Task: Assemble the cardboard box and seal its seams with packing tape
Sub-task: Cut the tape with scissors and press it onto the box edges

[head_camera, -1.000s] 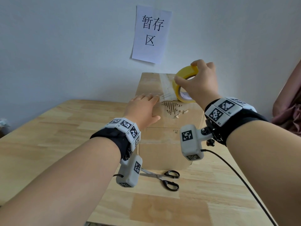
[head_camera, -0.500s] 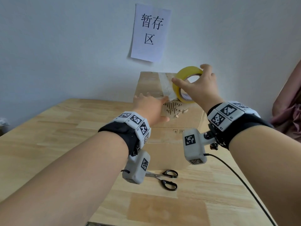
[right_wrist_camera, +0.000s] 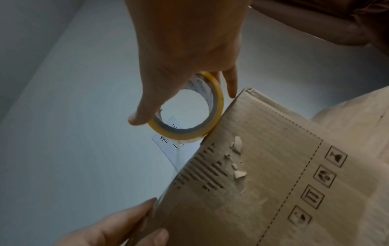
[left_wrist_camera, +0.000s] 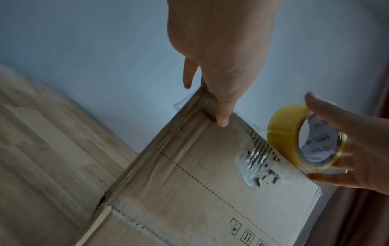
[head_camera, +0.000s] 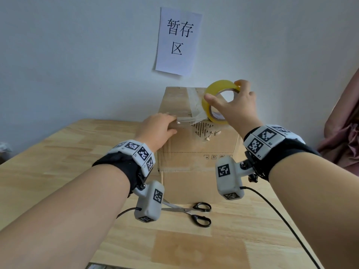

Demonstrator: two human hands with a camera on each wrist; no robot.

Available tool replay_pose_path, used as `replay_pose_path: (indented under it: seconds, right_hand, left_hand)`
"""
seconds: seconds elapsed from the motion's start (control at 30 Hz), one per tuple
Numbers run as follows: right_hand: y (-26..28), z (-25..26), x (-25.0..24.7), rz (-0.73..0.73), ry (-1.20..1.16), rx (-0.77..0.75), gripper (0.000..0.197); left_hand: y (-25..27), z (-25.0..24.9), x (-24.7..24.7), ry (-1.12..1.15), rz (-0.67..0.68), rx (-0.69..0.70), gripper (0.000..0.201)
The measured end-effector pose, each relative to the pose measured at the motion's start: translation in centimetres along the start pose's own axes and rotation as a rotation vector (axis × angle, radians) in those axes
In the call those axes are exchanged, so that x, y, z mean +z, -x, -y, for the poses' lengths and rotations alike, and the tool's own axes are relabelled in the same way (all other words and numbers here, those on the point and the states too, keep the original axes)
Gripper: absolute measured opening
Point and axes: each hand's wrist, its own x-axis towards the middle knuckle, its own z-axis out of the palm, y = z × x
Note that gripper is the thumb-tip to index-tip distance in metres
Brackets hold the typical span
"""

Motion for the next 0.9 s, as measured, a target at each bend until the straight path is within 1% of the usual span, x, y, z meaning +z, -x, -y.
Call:
replay_pose_path:
  seconds: [0.1,0.2,0.27,0.33,0.37,0.43,0.5,0.57,0.63,0.7,0.77,0.83,0.9]
  right_hand:
    - [-0.2,-0.4,0.0,0.003,0.0,-0.06,0.08]
    - [-0.7,-1.1,0.4,-0.04,-0.008,-0.089,0.057]
    - [-1.2,-1.9,0.7,-0.085,-0.024,-0.05,0.043]
    - [-1.7,-2.7,1.0,-0.112,-0.001,0.027,0.028]
    - [-1.9,-3.1,1.1,-0.103,0.002,0.075,0.024]
    - [-2.0,-3.8,1.1,-0.038,-0.061,0.172,0.027]
    - [-1.8,-4.2,1.1,0.015,-0.13,0.236,0.031]
    - [-1.5,-4.0,1.1,0.036,-0.156,0.243,0.031]
    - [-1.0,-3.1,1.6,0.062,-0.168,0.224,0.027]
    - [-0.6,-1.9,2.4,0.098,-0.182,0.207,0.024]
    - [-0.2,-0.9,3.2,0.123,-0.165,0.203,0.024]
    - [0.1,-0.4,3.4,0.129,-0.076,0.192,0.026]
    - [0.1,0.1,3.1,0.102,0.066,0.172,0.027]
  left_hand:
    - [-0.1,0.3,0.4,-0.015,-0.043,0.028,0.047]
    - [0.2,0.7,0.8,0.009,-0.084,0.016,0.048]
    - [0.5,0.8,1.1,0.057,-0.091,-0.03,0.048]
    - [0.9,0.9,1.3,0.147,-0.058,-0.128,0.052]
    - [1.0,1.0,1.5,0.196,-0.036,-0.168,0.055]
    - [1.1,1.1,1.7,0.285,-0.035,-0.194,0.058]
    - [0.9,1.0,1.6,0.362,-0.083,-0.197,0.055]
    - [0.7,1.2,1.2,0.399,-0.119,-0.215,0.051]
    - [0.5,2.0,0.6,0.399,-0.125,-0.255,0.047]
    - [0.6,3.2,-0.3,0.368,-0.141,-0.29,0.044]
    - [1.0,4.4,-1.1,0.323,-0.139,-0.291,0.042]
    - [1.6,5.1,-1.5,0.241,-0.085,-0.258,0.044]
    - [1.7,5.0,-1.7,0.113,-0.01,-0.21,0.051]
